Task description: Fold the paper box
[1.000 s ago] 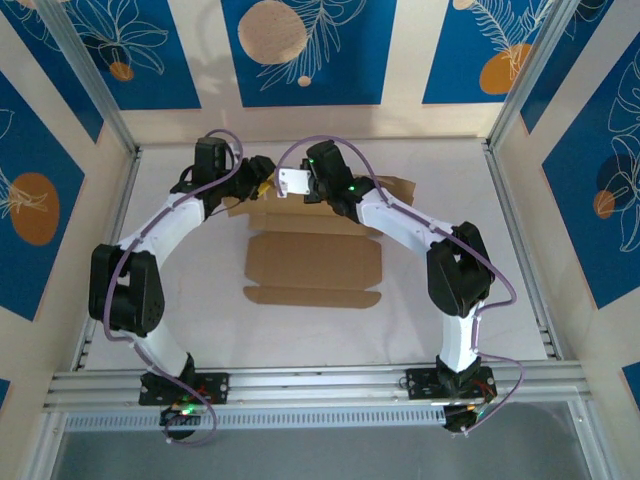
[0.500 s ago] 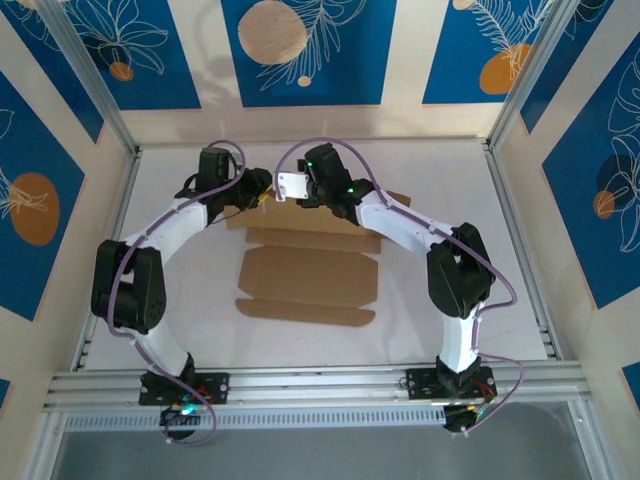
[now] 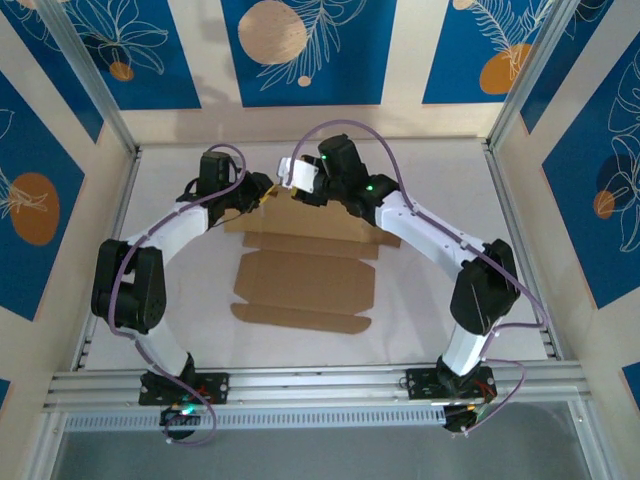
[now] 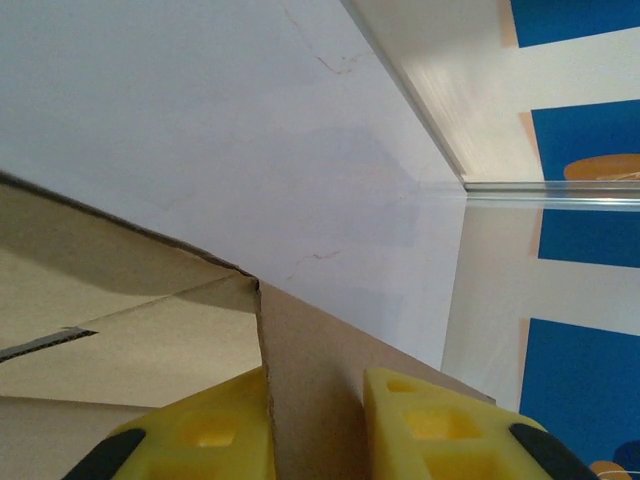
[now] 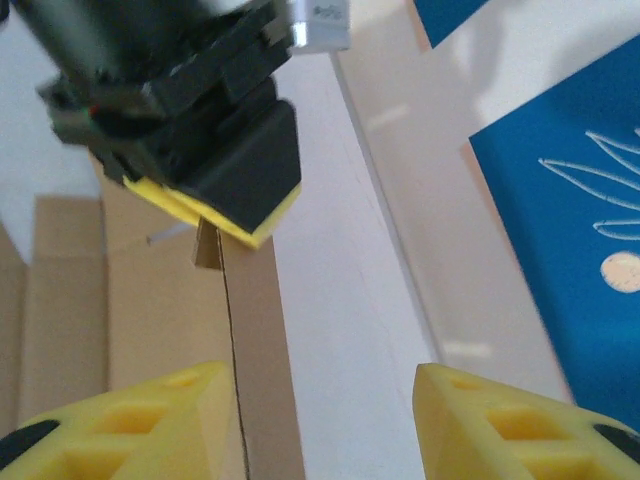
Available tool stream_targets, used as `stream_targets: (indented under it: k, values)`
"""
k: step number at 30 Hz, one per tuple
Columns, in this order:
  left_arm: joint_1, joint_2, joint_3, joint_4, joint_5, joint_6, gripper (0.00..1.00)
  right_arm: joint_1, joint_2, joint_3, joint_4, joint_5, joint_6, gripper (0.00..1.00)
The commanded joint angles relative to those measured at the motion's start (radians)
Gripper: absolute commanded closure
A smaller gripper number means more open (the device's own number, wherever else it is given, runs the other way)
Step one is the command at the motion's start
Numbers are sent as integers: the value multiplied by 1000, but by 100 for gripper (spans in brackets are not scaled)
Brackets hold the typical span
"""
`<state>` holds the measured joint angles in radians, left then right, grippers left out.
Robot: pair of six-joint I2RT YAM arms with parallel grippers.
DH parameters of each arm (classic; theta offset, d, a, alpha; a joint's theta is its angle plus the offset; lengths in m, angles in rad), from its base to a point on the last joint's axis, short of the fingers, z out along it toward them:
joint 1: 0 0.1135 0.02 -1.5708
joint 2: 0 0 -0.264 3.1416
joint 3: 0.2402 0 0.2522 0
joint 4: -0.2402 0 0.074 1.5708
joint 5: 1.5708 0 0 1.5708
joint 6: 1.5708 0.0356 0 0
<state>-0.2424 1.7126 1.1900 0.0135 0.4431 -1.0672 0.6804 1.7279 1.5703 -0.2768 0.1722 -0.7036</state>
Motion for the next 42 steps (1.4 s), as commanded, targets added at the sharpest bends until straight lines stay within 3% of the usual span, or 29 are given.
stream_targets:
  k: [1, 4, 7, 10, 12, 13, 17, 20, 24, 30, 42]
  values:
    - [2, 4, -17, 52, -17, -3, 77, -10, -68, 70, -25, -82, 482, 50]
    - [3, 1, -19, 65, -17, -15, 77, -50, -115, 77, -48, -146, 963, 55]
    - [2, -4, -21, 78, -18, -23, 77, -114, -163, -7, -73, -224, 1596, 58]
    - [3, -3, -18, 86, -23, -26, 77, -145, -192, -269, 174, -388, 2177, 61]
    - [3, -2, -17, 95, -22, -32, 76, -110, -188, -420, 363, -359, 2448, 58]
    - [3, 1, -16, 98, -21, -33, 76, -95, -179, -452, 406, -332, 2502, 55]
    - [3, -4, -18, 100, -21, -33, 76, -65, -139, -480, 449, -232, 2570, 48]
    - [3, -11, -27, 105, -21, -34, 76, -61, -130, -520, 501, -109, 2616, 35]
    - [3, -14, -43, 124, -20, -46, 76, -71, -104, -524, 538, 15, 2609, 34]
    - [3, -19, -51, 134, -16, -53, 76, -102, -9, -511, 731, 17, 2608, 43]
    - [2, -20, -61, 158, -12, -77, 77, -127, 38, -404, 682, 59, 2500, 75]
